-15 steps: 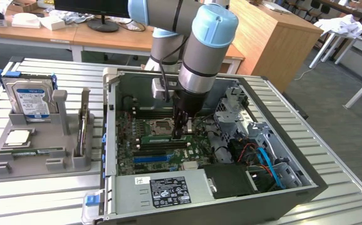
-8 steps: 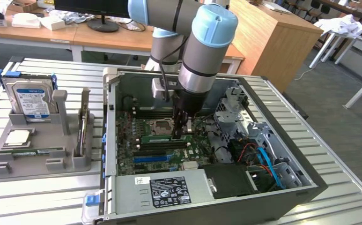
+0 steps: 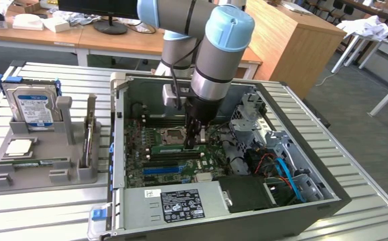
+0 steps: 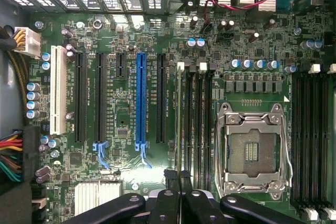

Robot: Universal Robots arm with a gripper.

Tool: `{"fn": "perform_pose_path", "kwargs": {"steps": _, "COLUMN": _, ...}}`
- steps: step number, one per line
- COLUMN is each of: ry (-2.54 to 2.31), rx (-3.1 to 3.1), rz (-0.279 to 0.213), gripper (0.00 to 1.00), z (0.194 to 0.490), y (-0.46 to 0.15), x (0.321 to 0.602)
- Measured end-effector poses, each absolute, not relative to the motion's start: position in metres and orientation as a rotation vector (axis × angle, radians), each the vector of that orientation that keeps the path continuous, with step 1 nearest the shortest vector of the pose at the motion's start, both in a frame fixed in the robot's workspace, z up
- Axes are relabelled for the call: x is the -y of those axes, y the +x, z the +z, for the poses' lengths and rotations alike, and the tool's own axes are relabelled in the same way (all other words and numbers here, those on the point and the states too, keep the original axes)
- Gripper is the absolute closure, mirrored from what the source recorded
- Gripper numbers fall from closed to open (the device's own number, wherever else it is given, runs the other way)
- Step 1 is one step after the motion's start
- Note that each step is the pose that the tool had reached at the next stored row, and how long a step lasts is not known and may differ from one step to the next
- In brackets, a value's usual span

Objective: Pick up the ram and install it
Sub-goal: 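Insert the ram into the slot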

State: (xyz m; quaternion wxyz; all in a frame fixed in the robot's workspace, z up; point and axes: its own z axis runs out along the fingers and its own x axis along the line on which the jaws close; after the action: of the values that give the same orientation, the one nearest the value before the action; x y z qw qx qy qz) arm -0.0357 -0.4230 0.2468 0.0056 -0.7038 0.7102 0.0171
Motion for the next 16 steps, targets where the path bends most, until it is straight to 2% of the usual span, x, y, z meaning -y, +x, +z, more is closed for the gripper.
{"fn": "perform_pose_path", "kwargs": {"steps": 16, "ry": -2.203, "rx": -2.223, "rz": 0.053, "gripper": 0.88, "z": 0.2439, "y": -0.0357, "x": 0.4219}}
